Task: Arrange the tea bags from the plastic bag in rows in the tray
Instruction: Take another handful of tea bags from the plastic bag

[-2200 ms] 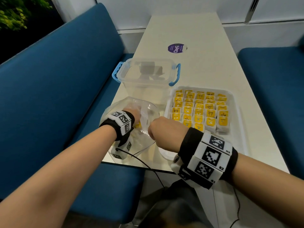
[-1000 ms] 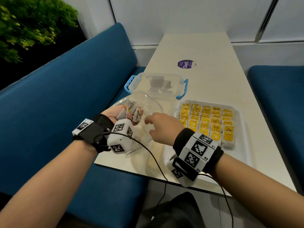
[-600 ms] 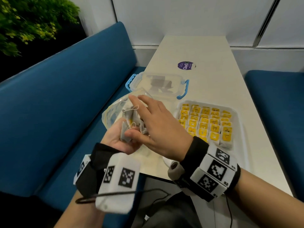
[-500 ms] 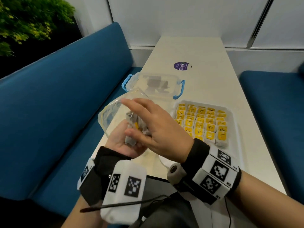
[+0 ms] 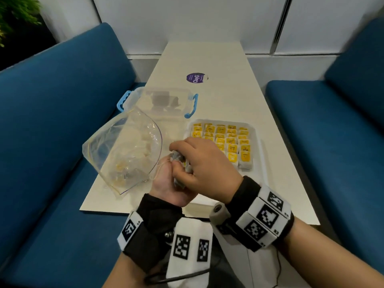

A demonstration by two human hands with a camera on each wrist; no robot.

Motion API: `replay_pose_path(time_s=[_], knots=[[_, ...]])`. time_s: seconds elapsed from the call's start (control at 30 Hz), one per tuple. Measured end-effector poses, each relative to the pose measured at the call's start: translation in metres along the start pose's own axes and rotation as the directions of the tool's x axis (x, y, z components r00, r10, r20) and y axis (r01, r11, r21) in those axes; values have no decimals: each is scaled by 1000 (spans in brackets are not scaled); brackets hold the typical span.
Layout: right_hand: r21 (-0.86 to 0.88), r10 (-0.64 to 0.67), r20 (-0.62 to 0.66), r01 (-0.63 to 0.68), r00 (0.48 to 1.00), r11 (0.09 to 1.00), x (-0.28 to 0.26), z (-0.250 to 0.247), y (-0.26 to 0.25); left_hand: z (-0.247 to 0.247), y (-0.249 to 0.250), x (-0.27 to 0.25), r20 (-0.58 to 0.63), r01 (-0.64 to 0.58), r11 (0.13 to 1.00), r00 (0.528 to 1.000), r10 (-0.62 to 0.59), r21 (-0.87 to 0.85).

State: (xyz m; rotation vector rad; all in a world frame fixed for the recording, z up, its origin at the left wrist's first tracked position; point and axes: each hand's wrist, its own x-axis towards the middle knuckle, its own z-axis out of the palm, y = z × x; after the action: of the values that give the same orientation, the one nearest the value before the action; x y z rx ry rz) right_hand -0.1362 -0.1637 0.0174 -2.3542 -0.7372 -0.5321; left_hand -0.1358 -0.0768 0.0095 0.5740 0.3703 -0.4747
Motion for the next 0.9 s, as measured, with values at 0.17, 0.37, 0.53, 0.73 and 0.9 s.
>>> replay_pose_path(time_s=[0.17, 0.37, 0.53, 0.73, 0.9], knots=[[-31, 93, 13, -93, 996, 995, -9, -4, 7, 5, -8, 0, 34, 37, 999, 999, -36, -29], [-61, 149, 75, -145, 986, 988, -10, -2, 15, 6, -18, 8, -70, 36, 999, 997, -36, 3], [-135, 148, 124, -131, 981, 982, -16, 4, 19, 5, -22, 8, -128, 14, 999, 992, -10, 36], [-139, 102, 131, -84, 986, 987, -18, -5, 16, 9, -25, 4, -141, -33, 997, 989, 42, 64], [-55, 95, 139, -88, 986, 995, -19, -17, 14, 8, -28, 4, -132, -55, 995, 989, 65, 79]])
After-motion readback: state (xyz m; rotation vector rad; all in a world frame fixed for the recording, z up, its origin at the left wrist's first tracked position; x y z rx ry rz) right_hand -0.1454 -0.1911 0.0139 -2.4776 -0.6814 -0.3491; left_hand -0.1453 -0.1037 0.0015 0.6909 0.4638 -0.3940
